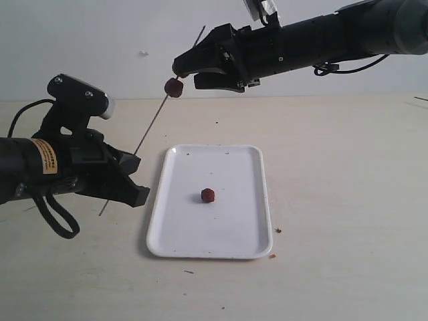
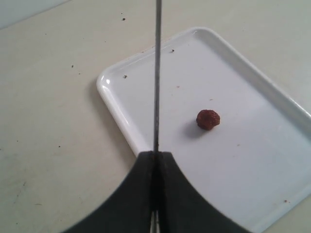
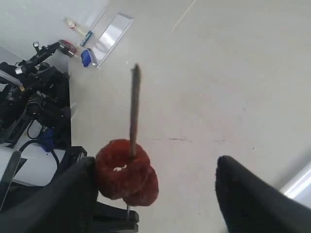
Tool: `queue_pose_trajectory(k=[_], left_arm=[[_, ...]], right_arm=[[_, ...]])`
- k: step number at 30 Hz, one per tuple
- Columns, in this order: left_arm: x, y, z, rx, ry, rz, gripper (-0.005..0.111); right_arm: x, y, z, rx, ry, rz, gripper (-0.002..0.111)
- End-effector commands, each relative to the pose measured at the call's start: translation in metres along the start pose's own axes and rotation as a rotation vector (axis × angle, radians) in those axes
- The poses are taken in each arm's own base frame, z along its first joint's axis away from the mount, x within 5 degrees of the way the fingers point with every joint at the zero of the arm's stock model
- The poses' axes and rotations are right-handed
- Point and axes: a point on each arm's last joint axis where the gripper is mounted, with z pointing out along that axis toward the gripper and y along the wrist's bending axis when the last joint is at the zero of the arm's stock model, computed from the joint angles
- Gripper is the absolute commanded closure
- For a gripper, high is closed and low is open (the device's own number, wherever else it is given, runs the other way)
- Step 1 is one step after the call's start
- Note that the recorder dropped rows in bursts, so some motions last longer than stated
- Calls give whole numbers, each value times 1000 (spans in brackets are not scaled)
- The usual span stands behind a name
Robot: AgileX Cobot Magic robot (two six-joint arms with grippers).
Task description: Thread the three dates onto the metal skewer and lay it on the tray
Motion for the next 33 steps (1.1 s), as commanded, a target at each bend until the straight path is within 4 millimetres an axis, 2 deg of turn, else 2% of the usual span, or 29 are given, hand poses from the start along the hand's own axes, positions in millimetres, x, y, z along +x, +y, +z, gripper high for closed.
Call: queue_pose_trajectory(k=[1,12,16,18,21,23,24,26,29,33], left_arm=[[-1,1,-2,-3,-9,-32,107],[1,2,-2,-8,15,-52,107],[13,23,-3,-80,124,-98,107],[18,37,-5,-123,166,-136,107],[22,42,-7,-142,196,-157,107],[23,43,-7,-144,209,-158,107],[25,43,-7,-146,228,-159,107],[27,43,-8,-149,254,-161,107],[29,43,-9,-152,275,-156,107],[30,43,-9,-153,284,-156,107]], right_arm=[[-2,8,-3,-52,9,-25,41],[10,6,-4,-38,136,-79,41],[15,1,-5,23,204,-150,41],[22,-6,-8,84,293,-209,43],[38,-15,0,244,509,-370,44],[46,-12,14,306,605,-489,44],[52,-8,26,326,698,-632,44],[58,-3,39,364,798,-790,44],[61,3,57,417,869,-995,45],[65,10,68,373,904,-1130,45]])
